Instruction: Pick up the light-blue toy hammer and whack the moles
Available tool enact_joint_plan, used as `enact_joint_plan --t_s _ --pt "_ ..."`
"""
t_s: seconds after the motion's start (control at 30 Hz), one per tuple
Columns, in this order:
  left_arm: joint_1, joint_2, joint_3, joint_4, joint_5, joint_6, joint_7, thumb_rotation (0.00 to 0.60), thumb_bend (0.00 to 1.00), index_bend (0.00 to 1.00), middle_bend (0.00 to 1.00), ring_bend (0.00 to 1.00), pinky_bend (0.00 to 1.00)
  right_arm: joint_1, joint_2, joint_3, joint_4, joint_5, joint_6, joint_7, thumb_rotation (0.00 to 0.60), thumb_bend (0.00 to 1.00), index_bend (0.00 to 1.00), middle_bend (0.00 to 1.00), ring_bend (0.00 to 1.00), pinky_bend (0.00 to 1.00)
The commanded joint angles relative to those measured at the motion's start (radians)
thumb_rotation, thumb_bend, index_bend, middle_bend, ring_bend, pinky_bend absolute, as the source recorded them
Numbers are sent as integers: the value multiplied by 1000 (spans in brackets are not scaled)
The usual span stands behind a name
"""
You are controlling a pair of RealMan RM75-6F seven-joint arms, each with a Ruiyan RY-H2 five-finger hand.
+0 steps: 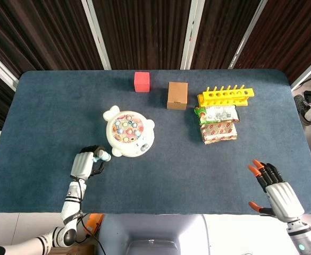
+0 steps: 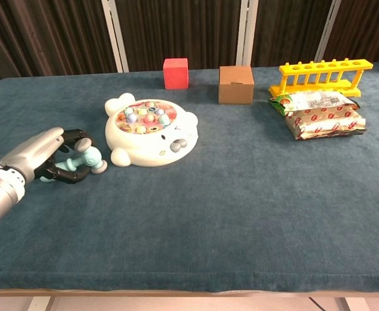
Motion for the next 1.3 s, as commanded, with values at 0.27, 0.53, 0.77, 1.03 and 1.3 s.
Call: enact_joint_plan --t_s 0.27,0.53,0.77,1.03,1.3 --pt "-2 2 2 16 -13 0 12 600 397 341 318 270 248 -1 4 0 0 -2 4 5 600 217 0 0 0 0" --pt "1 10 7 16 -20 1 17 600 399 353 330 282 257 -1 2 1 0 0 2 0 600 217 0 0 0 0" --pt "0 11 6 23 -31 -4 20 600 413 376 352 306 262 -1 1 0 2 -2 3 0 600 217 0 0 0 0" --pt "-2 14 12 18 -31 -13 12 600 413 438 367 312 265 -1 0 -1 2 -2 0 -2 600 217 0 0 0 0" --pt "-4 13 11 21 -31 -10 8 600 439 452 374 311 269 -2 -1 0 4 -1 1 -2 600 217 0 0 0 0"
